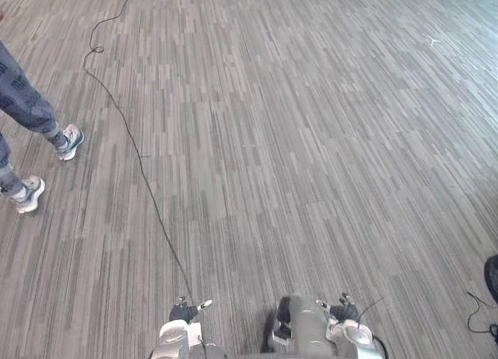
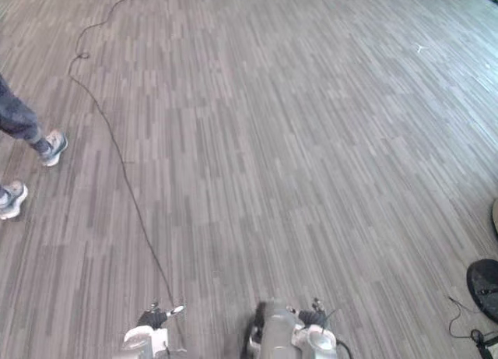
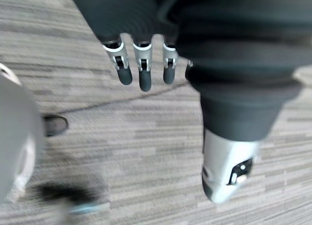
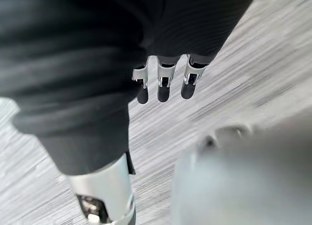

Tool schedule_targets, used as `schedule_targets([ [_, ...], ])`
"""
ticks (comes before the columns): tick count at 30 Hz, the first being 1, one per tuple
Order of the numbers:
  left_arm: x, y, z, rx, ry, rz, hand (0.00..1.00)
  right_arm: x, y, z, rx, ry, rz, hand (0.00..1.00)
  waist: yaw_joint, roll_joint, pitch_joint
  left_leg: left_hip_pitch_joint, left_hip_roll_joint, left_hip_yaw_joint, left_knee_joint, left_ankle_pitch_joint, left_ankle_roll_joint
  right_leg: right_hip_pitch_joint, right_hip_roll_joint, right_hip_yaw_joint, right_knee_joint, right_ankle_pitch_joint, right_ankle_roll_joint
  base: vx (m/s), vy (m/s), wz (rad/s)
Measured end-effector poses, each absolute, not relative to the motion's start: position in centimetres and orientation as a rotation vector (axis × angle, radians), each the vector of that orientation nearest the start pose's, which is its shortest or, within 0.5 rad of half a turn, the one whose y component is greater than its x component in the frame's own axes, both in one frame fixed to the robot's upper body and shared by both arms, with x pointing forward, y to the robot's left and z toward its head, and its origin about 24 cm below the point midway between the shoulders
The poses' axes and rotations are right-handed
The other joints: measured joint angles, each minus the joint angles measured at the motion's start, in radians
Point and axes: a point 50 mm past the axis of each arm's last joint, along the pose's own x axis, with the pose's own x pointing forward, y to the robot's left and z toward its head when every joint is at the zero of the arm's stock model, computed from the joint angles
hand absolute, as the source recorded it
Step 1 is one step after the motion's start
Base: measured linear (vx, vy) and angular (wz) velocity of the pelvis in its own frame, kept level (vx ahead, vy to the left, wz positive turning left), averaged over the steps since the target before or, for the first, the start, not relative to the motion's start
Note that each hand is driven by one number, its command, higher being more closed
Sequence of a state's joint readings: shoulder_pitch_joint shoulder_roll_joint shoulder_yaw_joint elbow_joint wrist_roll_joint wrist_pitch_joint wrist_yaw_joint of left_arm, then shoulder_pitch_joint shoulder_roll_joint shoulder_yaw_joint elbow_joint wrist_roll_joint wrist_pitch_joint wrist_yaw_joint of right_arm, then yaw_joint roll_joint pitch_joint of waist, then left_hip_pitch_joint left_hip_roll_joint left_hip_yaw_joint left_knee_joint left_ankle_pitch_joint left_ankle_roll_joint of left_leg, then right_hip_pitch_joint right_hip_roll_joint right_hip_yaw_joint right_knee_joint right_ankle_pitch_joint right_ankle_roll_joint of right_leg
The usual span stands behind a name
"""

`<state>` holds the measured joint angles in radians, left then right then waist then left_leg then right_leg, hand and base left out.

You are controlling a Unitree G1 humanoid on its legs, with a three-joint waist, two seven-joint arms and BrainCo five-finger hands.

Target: Pick up cushions and gather them together orderly.

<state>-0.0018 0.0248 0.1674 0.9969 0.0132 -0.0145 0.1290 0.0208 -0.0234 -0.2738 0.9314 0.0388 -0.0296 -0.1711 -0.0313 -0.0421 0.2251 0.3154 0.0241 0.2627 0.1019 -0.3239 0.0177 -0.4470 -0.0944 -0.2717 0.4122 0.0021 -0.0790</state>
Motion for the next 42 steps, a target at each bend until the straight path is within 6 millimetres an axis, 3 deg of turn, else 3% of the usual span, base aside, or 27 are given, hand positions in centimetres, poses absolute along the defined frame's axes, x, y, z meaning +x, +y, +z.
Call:
schedule_targets([
  [1, 13.6, 18.0, -15.0, 0.001, 0.989, 0.269, 0.00, 13.8, -21.4, -14.0, 0.039, 0.917, -0.454, 0.00, 0.002, 0.028, 0.003, 0.014, 0.023, -0.015, -0.002, -0.001, -0.005, -0.001, 0.010, -0.007, 0.044, -0.033, 0.004, 0.62, -0.151, 0.45],
  [3, 13.1, 17.4, -15.2, -0.033, 1.006, 0.282, 0.00, 14.0, -22.3, -13.8, 0.013, 0.908, -0.468, 0.00, 0.009, 0.070, 0.008, -0.003, 0.068, -0.035, 0.083, 0.044, -0.081, 0.006, 0.025, -0.029, 0.109, -0.137, -0.015, 0.67, -0.213, 0.08],
  [4, 13.1, 17.6, -15.2, -0.046, 1.003, 0.302, 0.00, 13.9, -22.5, -13.7, 0.020, 0.907, -0.482, 0.00, 0.006, 0.087, 0.014, -0.080, 0.118, -0.048, 0.294, 0.072, -0.118, 0.050, 0.047, -0.043, 0.106, -0.186, -0.021, 0.62, -0.223, 0.12],
  [5, 13.2, 17.8, -15.1, -0.050, 1.000, 0.310, 0.00, 13.9, -22.4, -13.7, 0.019, 0.908, -0.481, 0.00, 0.006, 0.089, 0.016, -0.118, 0.136, -0.061, 0.394, 0.097, -0.123, 0.073, 0.055, -0.044, 0.098, -0.198, -0.022, 0.62, -0.205, 0.05],
  [6, 13.3, 18.0, -15.0, -0.061, 0.985, 0.327, 0.00, 13.9, -22.2, -13.8, 0.019, 0.914, -0.475, 0.00, 0.013, 0.092, 0.019, -0.221, 0.185, -0.097, 0.653, 0.124, -0.136, 0.140, 0.084, -0.041, 0.066, -0.221, -0.031, 0.48, -0.120, -0.10],
  [7, 13.7, 18.4, -14.7, -0.065, 0.961, 0.342, 0.00, 13.9, -21.5, -14.0, 0.024, 0.921, -0.459, 0.00, 0.025, 0.087, 0.028, -0.307, 0.232, -0.092, 0.853, 0.097, -0.139, 0.232, 0.111, -0.039, 0.022, -0.240, -0.041, 0.71, -0.149, -0.10],
  [9, 14.4, 19.0, -14.1, -0.064, 0.917, 0.359, 0.00, 13.7, -19.7, -14.3, 0.041, 0.939, -0.412, 0.00, 0.037, 0.057, 0.036, -0.422, 0.251, -0.062, 0.957, 0.054, -0.105, 0.365, 0.114, -0.028, -0.044, -0.272, -0.038, 0.63, -0.100, -0.06],
  [11, 14.9, 19.1, -13.7, -0.064, 0.879, 0.365, 0.00, 13.8, -19.4, -14.3, 0.034, 0.939, -0.394, 0.00, 0.051, 0.043, 0.029, -0.532, 0.258, -0.010, 0.913, 0.032, -0.074, 0.446, 0.112, -0.006, -0.107, -0.289, -0.022, 0.48, -0.019, -0.25],
  [14, 15.3, 19.2, -13.3, -0.068, 0.845, 0.371, 0.00, 13.8, -18.8, -14.4, 0.046, 0.943, -0.383, 0.00, 0.088, 0.042, 0.027, -0.657, 0.211, 0.034, 0.601, 0.033, -0.072, 0.574, 0.085, 0.056, -0.190, -0.309, 0.012, 0.52, 0.105, -0.51],
  [15, 15.2, 19.3, -13.3, -0.067, 0.843, 0.374, 0.00, 13.7, -18.3, -14.5, 0.061, 0.950, -0.379, 0.00, 0.101, 0.033, 0.024, -0.675, 0.167, 0.026, 0.406, 0.087, -0.083, 0.616, 0.057, 0.084, -0.223, -0.318, 0.028, 0.69, 0.229, -0.78],
  [17, 14.3, 19.7, -13.5, -0.066, 0.858, 0.392, 0.00, 13.2, -17.9, -14.9, 0.066, 0.977, -0.373, 0.00, 0.116, 0.019, -0.001, -0.692, 0.111, -0.019, 0.280, 0.273, -0.095, 0.661, 0.023, 0.160, -0.277, -0.336, 0.059, 0.64, 0.279, -0.98],
  [19, 14.4, 20.2, -13.5, -0.047, 0.857, 0.391, 0.00, 12.9, -16.7, -15.1, 0.092, 0.998, -0.359, 0.00, 0.114, -0.014, -0.034, -0.697, 0.082, -0.003, 0.295, 0.240, -0.050, 0.647, -0.022, 0.196, -0.259, -0.319, 0.059, 0.59, 0.271, -0.53],
  [21, 14.3, 20.7, -13.5, -0.025, 0.864, 0.393, 0.00, 12.4, -16.7, -15.2, 0.098, 1.007, -0.367, 0.00, 0.118, -0.042, -0.046, -0.662, 0.078, 0.041, 0.357, 0.186, -0.003, 0.589, -0.058, 0.252, -0.085, -0.265, 0.138, 0.64, 0.316, -0.41],
  [22, 14.1, 20.9, -13.6, -0.007, 0.878, 0.385, 0.00, 12.3, -16.8, -15.2, 0.098, 1.009, -0.371, 0.00, 0.114, -0.052, -0.042, -0.587, 0.068, 0.062, 0.347, 0.153, 0.008, 0.521, -0.079, 0.268, 0.130, -0.198, 0.172, 0.60, 0.294, -0.45],
  [24, 13.8, 20.6, -13.9, 0.009, 0.907, 0.360, 0.00, 12.8, -16.9, -14.9, 0.094, 0.980, -0.368, 0.00, 0.110, -0.046, -0.038, -0.471, 0.068, 0.082, 0.321, 0.111, 0.016, 0.396, -0.101, 0.253, 0.463, -0.157, 0.200, 0.54, 0.201, -0.49],
  [26, 13.8, 20.1, -14.1, 0.017, 0.923, 0.333, 0.00, 13.3, -17.0, -14.6, 0.085, 0.949, -0.361, 0.00, 0.093, -0.031, -0.032, -0.340, 0.072, 0.116, 0.260, 0.077, 0.018, 0.289, -0.129, 0.165, 0.641, -0.180, 0.161, 0.49, 0.116, -0.51],
  [27, 13.9, 19.5, -14.2, 0.011, 0.928, 0.316, 0.00, 13.6, -17.1, -14.4, 0.077, 0.932, -0.360, 0.00, 0.085, -0.014, -0.040, -0.264, 0.086, 0.141, 0.204, 0.035, -0.013, 0.223, -0.138, 0.079, 0.655, -0.206, 0.133, 0.59, 0.117, -0.73],
  [28, 13.9, 19.2, -14.4, 0.019, 0.945, 0.296, 0.00, 14.1, -16.9, -14.1, 0.074, 0.912, -0.345, 0.00, 0.085, -0.019, -0.035, -0.178, 0.088, 0.200, 0.149, 0.017, -0.044, 0.131, -0.151, -0.030, 0.579, -0.253, 0.110, 0.49, 0.098, -0.67],
  [30, 14.0, 18.9, -14.5, 0.017, 0.955, 0.287, 0.00, 14.5, -17.2, -14.0, 0.067, 0.901, -0.345, 0.00, 0.070, -0.018, -0.034, -0.121, 0.088, 0.234, 0.109, 0.018, -0.045, 0.085, -0.140, -0.126, 0.440, -0.263, 0.096, 0.51, 0.026, -0.56],
  [32, 13.7, 18.6, -14.8, 0.029, 0.975, 0.265, 0.00, 14.9, -17.8, -13.9, 0.048, 0.894, -0.347, 0.00, 0.049, -0.013, -0.032, -0.064, 0.085, 0.249, 0.068, 0.018, -0.045, 0.046, -0.065, -0.163, 0.153, -0.199, 0.072, 0.58, -0.030, -0.32],
  [33, 13.3, 18.4, -15.0, 0.035, 0.992, 0.252, 0.00, 14.3, -18.3, -14.2, 0.031, 0.920, -0.351, 0.00, 0.035, -0.019, -0.032, -0.027, 0.064, 0.242, 0.041, 0.020, -0.049, 0.051, -0.028, -0.152, -0.013, -0.109, 0.055, 0.60, -0.083, -0.01],
  [34, 13.1, 18.3, -15.1, 0.022, 1.004, 0.257, 0.00, 14.0, -19.0, -14.3, 0.043, 0.930, -0.378, 0.00, 0.018, -0.006, -0.029, 0.028, 0.059, 0.210, 0.033, 0.023, -0.056, 0.060, 0.002, -0.104, -0.012, -0.017, -0.069, 0.61, -0.077, -0.17],
  [35, 13.0, 18.0, -15.2, -0.001, 1.007, 0.266, 0.00, 14.3, -19.3, -14.1, 0.027, 0.920, -0.377, 0.00, 0.021, 0.021, -0.027, 0.041, 0.079, 0.207, 0.045, 0.037, -0.080, 0.066, 0.014, -0.113, 0.016, -0.028, -0.072, 0.74, -0.136, -0.35],
  [36, 12.8, 17.7, -15.3, -0.030, 1.012, 0.281, 0.00, 14.3, -19.5, -14.0, 0.012, 0.916, -0.370, 0.00, 0.022, 0.040, -0.035, 0.018, 0.108, 0.182, 0.139, 0.068, -0.131, 0.070, 0.026, -0.106, 0.047, -0.097, -0.072, 0.61, -0.159, -0.50],
  [39, 13.0, 17.9, -15.1, -0.072, 0.990, 0.329, 0.00, 14.8, -20.1, -13.6, -0.008, 0.893, -0.373, 0.00, 0.024, 0.098, 0.003, -0.207, 0.250, 0.021, 0.757, 0.188, -0.125, 0.202, 0.120, -0.072, 0.017, -0.187, -0.083, 0.53, -0.128, -0.49],
  [41, 13.6, 18.6, -14.6, -0.071, 0.952, 0.352, 0.00, 14.7, -19.4, -13.8, -0.013, 0.909, -0.348, 0.00, 0.039, 0.078, 0.018, -0.340, 0.276, -0.015, 0.993, 0.131, -0.133, 0.310, 0.154, -0.019, -0.018, -0.221, -0.096, 0.53, -0.044, -0.82],
  [42, 13.8, 19.2, -14.3, -0.059, 0.928, 0.361, 0.00, 14.7, -18.7, -13.9, -0.013, 0.919, -0.324, 0.00, 0.043, 0.056, 0.024, -0.417, 0.261, -0.023, 0.998, 0.098, -0.120, 0.390, 0.159, 0.019, -0.065, -0.236, -0.090, 0.63, -0.037, -0.99],
])
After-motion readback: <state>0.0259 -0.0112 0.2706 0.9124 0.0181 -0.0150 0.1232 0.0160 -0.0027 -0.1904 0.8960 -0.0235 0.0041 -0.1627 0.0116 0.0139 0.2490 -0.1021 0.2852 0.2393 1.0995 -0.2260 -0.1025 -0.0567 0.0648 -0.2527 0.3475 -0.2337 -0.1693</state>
